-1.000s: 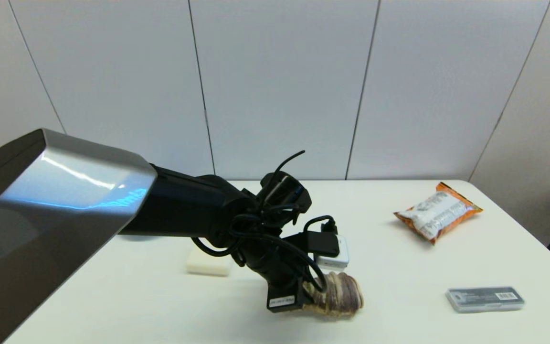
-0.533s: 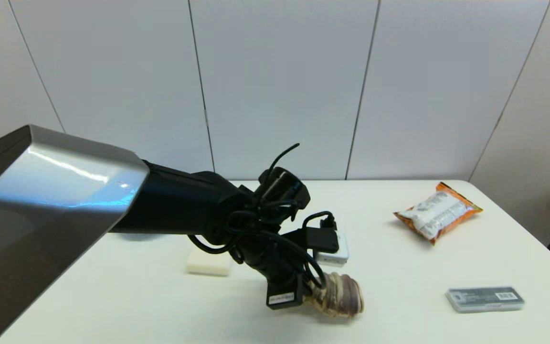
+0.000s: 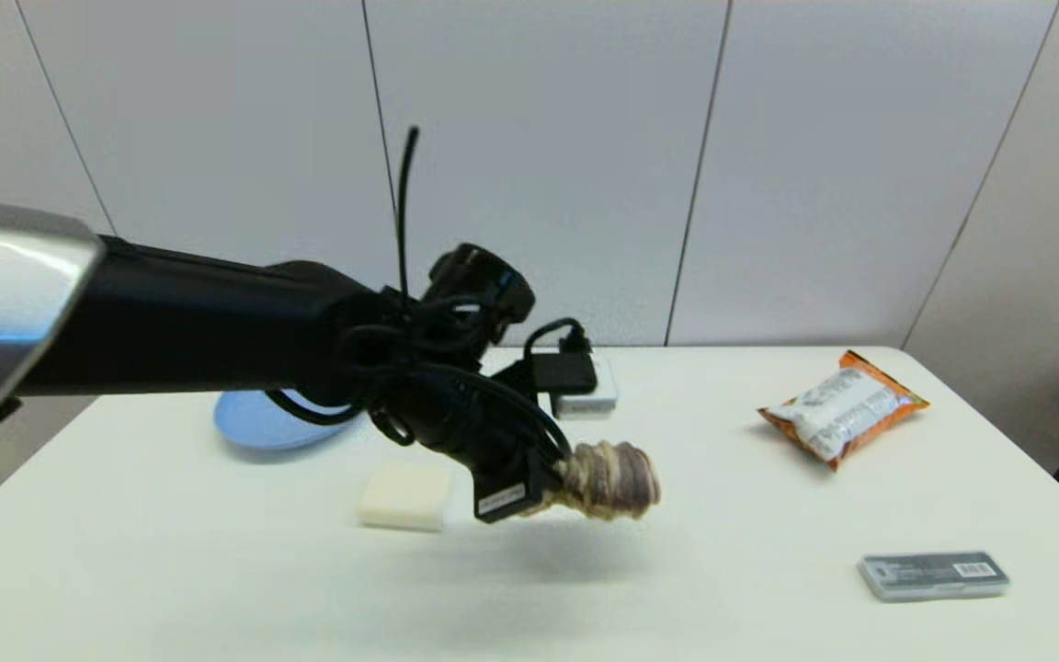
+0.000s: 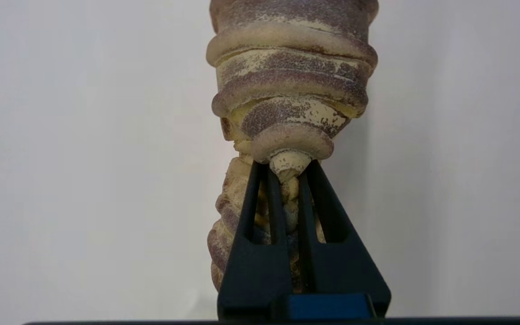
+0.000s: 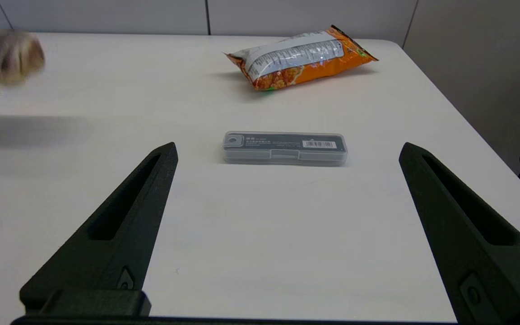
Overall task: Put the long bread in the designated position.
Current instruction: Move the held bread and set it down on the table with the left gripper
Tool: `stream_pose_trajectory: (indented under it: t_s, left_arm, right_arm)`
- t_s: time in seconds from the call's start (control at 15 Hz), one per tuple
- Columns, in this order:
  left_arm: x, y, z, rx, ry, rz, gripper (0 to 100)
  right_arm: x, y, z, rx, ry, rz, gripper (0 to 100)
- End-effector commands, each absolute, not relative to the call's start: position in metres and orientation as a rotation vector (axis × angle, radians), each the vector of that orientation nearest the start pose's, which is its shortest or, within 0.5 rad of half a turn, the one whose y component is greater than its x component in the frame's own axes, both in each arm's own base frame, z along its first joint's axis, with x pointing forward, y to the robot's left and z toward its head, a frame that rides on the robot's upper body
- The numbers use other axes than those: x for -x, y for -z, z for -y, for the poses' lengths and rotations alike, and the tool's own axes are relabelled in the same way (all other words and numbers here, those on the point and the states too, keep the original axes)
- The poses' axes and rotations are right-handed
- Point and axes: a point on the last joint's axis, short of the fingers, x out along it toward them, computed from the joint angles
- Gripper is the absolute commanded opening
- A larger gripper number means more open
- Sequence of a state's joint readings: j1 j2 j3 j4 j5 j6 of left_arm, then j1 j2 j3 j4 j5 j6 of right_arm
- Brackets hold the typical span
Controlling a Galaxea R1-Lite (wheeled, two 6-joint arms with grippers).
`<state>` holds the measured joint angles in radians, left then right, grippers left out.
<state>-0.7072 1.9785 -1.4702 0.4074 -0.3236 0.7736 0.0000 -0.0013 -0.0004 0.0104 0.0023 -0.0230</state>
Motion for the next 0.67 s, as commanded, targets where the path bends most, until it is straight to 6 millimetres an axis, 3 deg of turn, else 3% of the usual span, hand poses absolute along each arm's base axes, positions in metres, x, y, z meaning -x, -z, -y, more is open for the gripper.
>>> stream_pose_trajectory:
  t_s: [0.07, 0.27, 0.47, 0.67]
  left_arm:
    - [-0.295, -0.252, 0.154, -0.697, 0.844, -0.508, 0]
    - [-0.303, -0.265, 0.11, -0.473, 0.553, -0.594, 0]
    - [-0.301, -0.26, 0.106, -0.282, 0.37, -0.704, 0]
    - [-0.299, -0.25, 0.112, -0.15, 0.293, -0.806, 0]
  right_arm:
    - [0.023, -0.074, 0.0, 0.023, -0.003, -0.011, 100]
    - [0.023, -0.074, 0.0, 0.023, -0.003, -0.011, 100]
    - [0.023, -0.074, 0.0, 0.023, -0.003, -0.011, 100]
    - [0.023, -0.075, 0.0, 0.023, -0.003, -0.009, 100]
